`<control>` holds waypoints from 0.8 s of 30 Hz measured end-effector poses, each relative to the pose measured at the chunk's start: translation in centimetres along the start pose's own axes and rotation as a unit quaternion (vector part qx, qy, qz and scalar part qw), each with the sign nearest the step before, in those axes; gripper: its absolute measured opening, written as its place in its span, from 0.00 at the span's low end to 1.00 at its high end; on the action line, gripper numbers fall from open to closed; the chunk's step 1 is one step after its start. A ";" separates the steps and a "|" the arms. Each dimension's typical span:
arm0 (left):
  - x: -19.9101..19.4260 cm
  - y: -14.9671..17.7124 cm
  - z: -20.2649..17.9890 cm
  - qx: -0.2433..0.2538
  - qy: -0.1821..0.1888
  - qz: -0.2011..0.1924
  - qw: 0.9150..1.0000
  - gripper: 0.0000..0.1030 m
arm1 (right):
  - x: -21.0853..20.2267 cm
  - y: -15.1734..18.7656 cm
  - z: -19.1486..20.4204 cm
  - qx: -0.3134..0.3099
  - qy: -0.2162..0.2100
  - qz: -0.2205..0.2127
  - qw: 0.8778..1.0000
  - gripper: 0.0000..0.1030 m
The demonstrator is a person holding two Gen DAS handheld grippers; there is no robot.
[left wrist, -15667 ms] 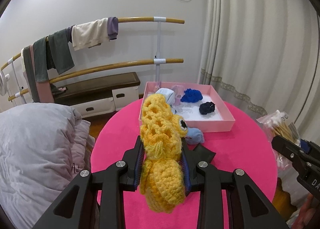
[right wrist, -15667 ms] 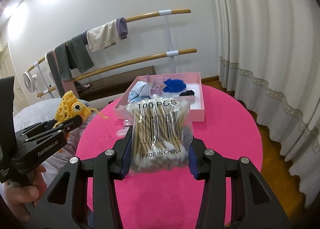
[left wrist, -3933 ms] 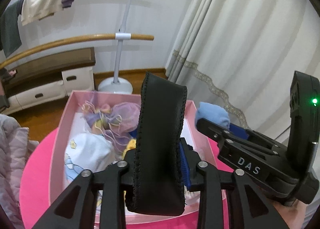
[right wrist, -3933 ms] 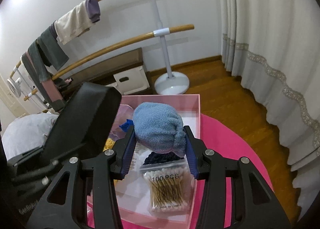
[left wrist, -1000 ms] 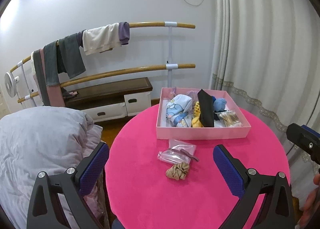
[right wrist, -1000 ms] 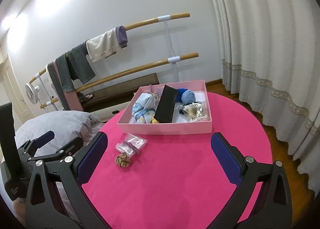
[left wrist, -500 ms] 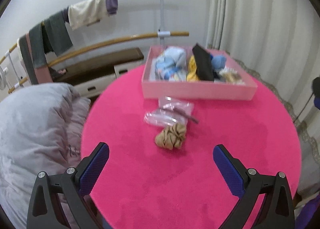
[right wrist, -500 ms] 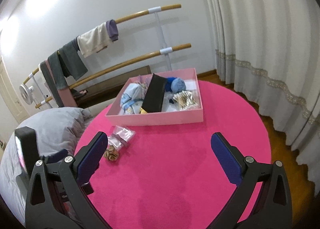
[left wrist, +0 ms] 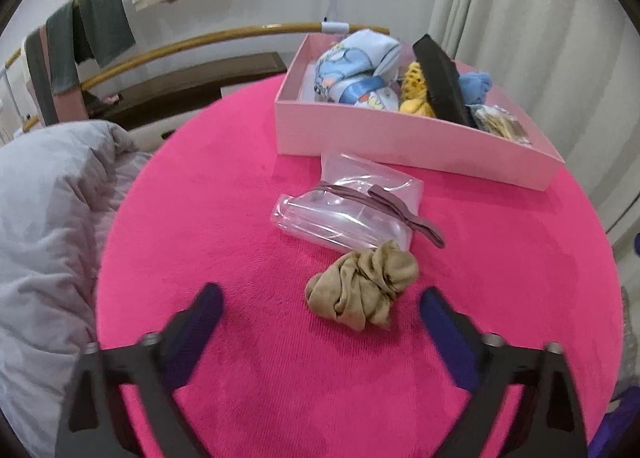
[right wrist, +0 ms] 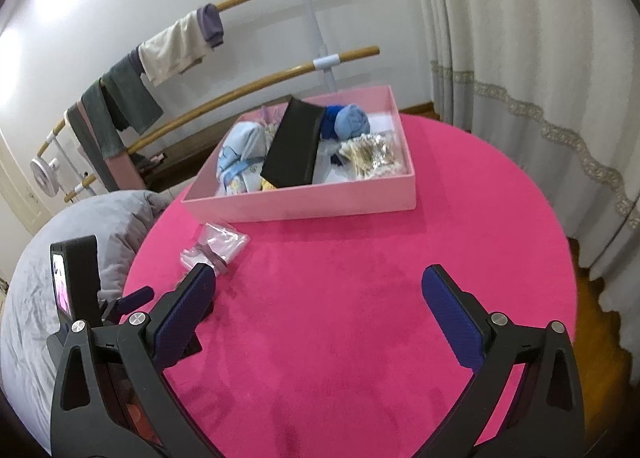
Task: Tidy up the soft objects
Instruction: 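Grasp the beige scrunchie with the left tool while the right tool grasps the clear plastic bag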
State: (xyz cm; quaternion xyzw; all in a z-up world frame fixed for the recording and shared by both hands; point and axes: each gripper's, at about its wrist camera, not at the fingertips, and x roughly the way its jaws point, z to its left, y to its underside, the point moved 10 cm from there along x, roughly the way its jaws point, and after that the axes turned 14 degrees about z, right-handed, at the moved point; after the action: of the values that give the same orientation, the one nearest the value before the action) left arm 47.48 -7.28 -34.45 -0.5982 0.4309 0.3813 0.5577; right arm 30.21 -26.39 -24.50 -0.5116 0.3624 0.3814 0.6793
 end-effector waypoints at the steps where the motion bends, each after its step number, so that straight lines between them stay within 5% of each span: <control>1: 0.4 -0.1 0.1 -0.001 0.001 0.004 1.000 0.75 | 0.7 -0.1 0.1 -0.003 -0.003 0.006 1.000 1.00; 11: -0.4 -0.1 2.7 -0.005 0.006 -0.010 1.000 0.25 | 6.6 -1.1 2.9 -0.042 -0.031 0.057 0.997 1.00; 24: -1.9 1.0 7.2 -0.048 -0.048 -0.026 0.997 0.22 | 13.5 -1.6 10.9 -0.170 -0.046 0.106 0.979 1.00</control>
State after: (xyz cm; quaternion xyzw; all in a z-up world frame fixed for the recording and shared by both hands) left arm 46.09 0.02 -33.68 -0.6168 0.3690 0.4150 0.5578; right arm 38.77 -14.11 -33.37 -0.5598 0.3129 0.5304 0.5544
